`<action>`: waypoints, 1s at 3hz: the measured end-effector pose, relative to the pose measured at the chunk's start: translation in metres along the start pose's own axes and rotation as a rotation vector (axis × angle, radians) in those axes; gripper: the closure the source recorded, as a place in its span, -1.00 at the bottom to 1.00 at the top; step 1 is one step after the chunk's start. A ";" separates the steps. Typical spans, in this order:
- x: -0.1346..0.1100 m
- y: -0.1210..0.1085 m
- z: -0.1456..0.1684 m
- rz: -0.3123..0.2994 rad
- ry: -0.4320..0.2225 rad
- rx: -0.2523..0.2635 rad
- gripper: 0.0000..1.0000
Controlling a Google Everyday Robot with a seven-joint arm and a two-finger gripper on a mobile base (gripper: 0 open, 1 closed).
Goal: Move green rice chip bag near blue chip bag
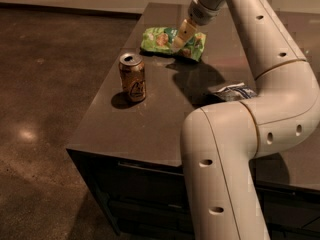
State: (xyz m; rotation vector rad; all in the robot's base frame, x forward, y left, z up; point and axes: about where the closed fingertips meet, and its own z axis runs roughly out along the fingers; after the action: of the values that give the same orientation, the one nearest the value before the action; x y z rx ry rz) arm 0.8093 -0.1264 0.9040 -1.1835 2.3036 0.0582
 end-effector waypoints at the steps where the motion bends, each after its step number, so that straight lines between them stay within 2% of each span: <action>1: -0.002 0.011 0.012 -0.027 0.023 -0.031 -1.00; 3: -0.005 0.018 0.019 -0.047 0.037 -0.047 -1.00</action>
Offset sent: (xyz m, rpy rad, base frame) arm 0.0506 0.0099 0.0200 -0.0433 0.0698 0.0839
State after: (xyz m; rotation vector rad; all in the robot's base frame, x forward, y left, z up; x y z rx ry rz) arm 0.8069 -0.1066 0.8866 -1.2724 2.3164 0.0747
